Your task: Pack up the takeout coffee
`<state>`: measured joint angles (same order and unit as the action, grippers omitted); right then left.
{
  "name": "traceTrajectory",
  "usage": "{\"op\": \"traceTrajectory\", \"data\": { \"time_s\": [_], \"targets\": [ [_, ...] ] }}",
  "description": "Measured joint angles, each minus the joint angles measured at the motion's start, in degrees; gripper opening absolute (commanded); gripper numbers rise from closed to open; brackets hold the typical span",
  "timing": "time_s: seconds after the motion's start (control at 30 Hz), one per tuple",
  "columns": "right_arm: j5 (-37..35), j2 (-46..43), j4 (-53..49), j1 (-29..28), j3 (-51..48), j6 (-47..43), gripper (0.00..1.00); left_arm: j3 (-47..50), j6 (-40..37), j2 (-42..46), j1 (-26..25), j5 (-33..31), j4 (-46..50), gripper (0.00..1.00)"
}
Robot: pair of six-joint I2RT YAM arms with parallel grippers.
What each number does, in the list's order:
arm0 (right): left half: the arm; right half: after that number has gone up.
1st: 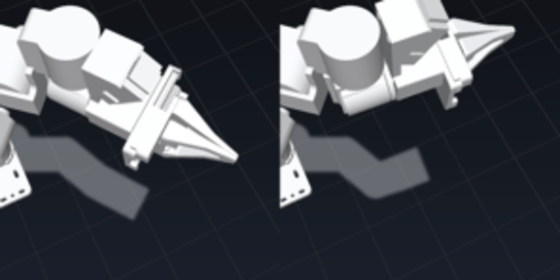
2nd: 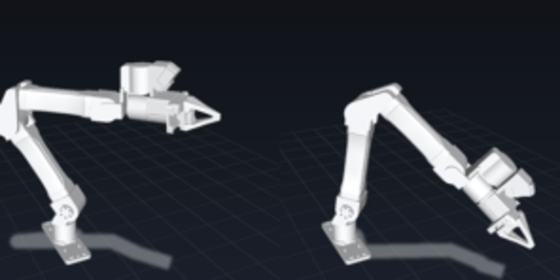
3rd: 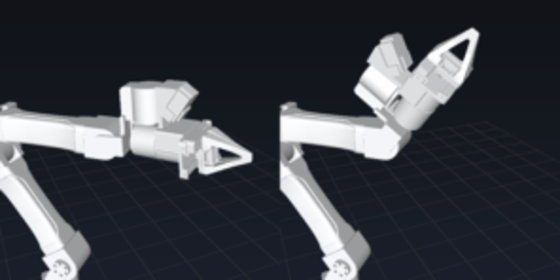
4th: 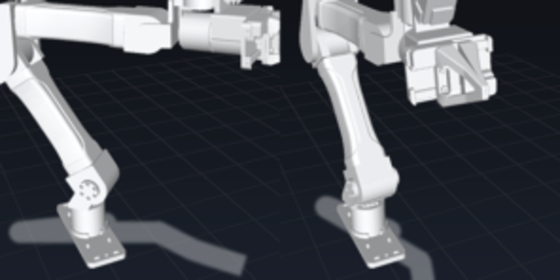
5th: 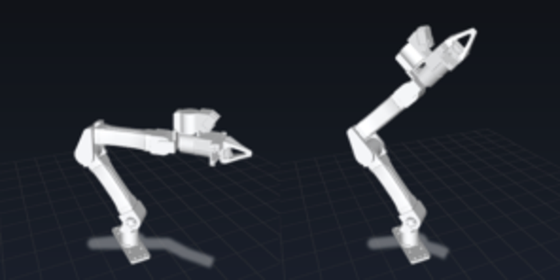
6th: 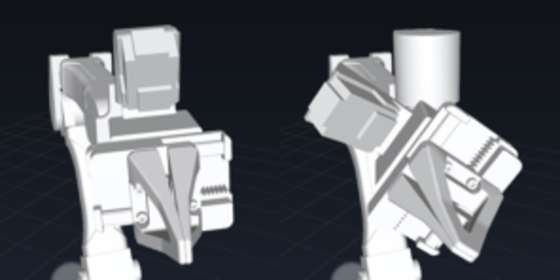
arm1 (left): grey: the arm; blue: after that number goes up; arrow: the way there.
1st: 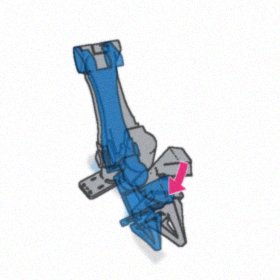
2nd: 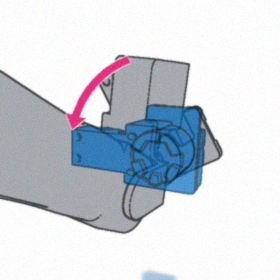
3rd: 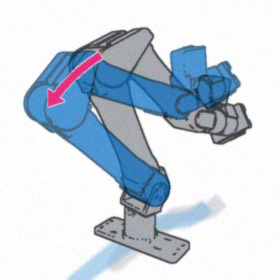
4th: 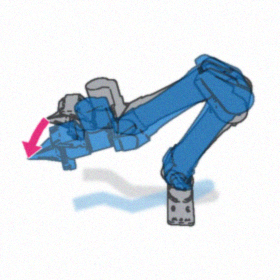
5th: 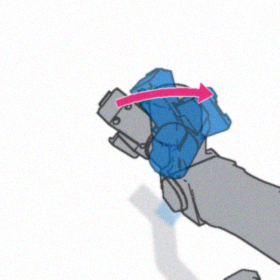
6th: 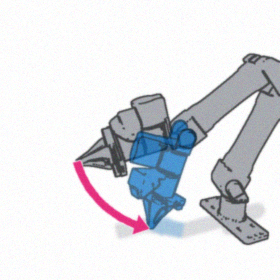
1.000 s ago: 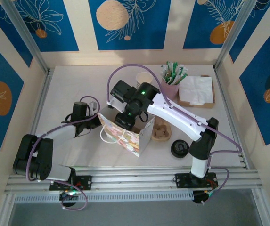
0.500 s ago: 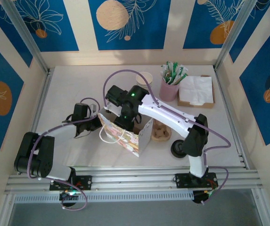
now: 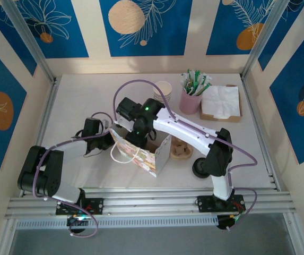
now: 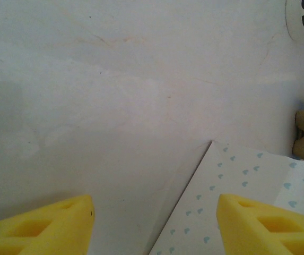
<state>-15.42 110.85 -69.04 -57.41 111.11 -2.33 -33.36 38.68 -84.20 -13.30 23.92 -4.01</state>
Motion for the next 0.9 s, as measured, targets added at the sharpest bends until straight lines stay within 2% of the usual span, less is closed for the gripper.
{"op": "traceTrajectory", "data": {
  "time_s": [0.43,0.9],
  "targets": [
    [-0.46,0.07,5.44,0.00,-4.33,1.29,0.54,0.55,0.39,-0.63,0.00,0.00,-0.24,0.62],
    [-0.90,-0.04,6.58,0.00,-4.90,1.73,0.54,1.03,0.42,-0.66,-0.02,-0.37,-0.48,0.61]
  ]
}}
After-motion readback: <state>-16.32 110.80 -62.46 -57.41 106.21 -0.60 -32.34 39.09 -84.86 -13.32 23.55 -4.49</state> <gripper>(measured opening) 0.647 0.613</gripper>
